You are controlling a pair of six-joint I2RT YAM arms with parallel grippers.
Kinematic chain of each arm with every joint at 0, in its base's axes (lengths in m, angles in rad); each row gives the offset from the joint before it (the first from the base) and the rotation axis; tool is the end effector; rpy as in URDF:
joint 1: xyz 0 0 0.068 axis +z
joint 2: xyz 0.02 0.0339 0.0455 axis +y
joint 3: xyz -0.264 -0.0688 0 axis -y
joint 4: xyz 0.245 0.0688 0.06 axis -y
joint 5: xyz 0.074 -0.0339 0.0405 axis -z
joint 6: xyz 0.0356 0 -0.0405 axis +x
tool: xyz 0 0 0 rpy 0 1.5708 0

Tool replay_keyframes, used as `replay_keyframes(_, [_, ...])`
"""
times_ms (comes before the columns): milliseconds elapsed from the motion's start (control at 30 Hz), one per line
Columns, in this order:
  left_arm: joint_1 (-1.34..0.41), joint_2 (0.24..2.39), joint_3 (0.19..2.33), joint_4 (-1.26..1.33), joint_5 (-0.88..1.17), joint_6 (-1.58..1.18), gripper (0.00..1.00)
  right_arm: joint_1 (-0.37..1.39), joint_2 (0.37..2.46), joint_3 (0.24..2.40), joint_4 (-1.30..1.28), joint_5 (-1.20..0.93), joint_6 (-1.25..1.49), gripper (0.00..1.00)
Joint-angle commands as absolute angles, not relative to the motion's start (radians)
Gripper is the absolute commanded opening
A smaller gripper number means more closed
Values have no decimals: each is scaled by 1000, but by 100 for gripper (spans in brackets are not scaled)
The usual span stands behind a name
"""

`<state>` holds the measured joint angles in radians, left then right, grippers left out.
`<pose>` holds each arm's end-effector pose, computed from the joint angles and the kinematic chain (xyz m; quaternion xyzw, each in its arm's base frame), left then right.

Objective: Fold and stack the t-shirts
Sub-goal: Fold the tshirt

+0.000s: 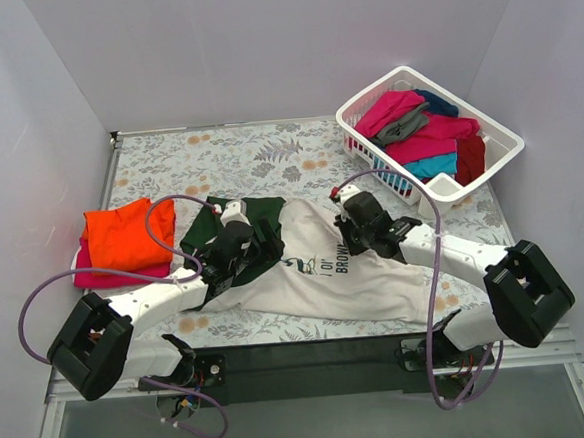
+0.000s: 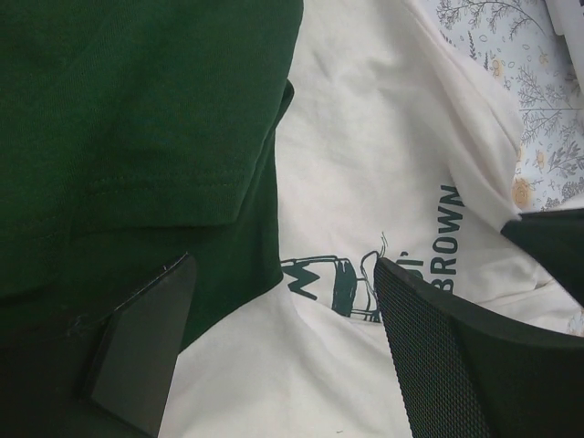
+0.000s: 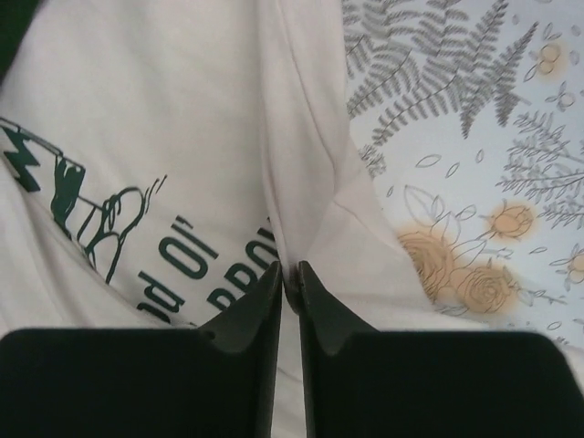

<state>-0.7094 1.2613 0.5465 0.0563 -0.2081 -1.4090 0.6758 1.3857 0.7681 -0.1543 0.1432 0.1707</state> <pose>0.1945 -0.1573 0.1831 -0.3490 0.8231 -0.3364 0.2958 0.2249 0.1738 0.2038 -0.2027 0.8967 0.0992 0.3808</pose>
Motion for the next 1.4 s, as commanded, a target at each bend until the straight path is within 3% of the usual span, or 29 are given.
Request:
replay_keyframes(0, [-713, 1227, 531, 57, -241, -1394, 73, 744, 1345, 733, -227, 221, 251, 10])
replay_keyframes(100, [-713, 1226, 522, 61, -242, -1397, 73, 819, 1316, 707, -265, 209, 288, 13])
replay_keyframes(267, [-713, 1226, 517, 61, -250, -1399, 73, 891, 1217, 684, -293, 199, 331, 38])
replay_keyframes(367, [-713, 1226, 515, 63, -252, -1401, 73, 894, 1113, 690, -307, 274, 334, 46])
replay_keyframes(500, [-713, 1232, 515, 67, -250, -1404, 73, 881, 1020, 707, -308, 532, 325, 54])
replay_keyframes(633, [-713, 1252, 522, 74, -238, -1404, 73, 747, 1028, 721, -278, 549, 301, 56])
replay_keyframes(833, [-713, 1250, 514, 84, -236, -1404, 73, 562, 1124, 657, -173, 399, 272, 56])
replay_keyframes(1067, [-713, 1239, 495, 89, -249, -1396, 73, 560, 1134, 562, -158, 209, 324, 55])
replay_keyframes(1367, [-713, 1305, 520, 126, -218, -1394, 73, 614, 1074, 483, -215, 198, 359, 55])
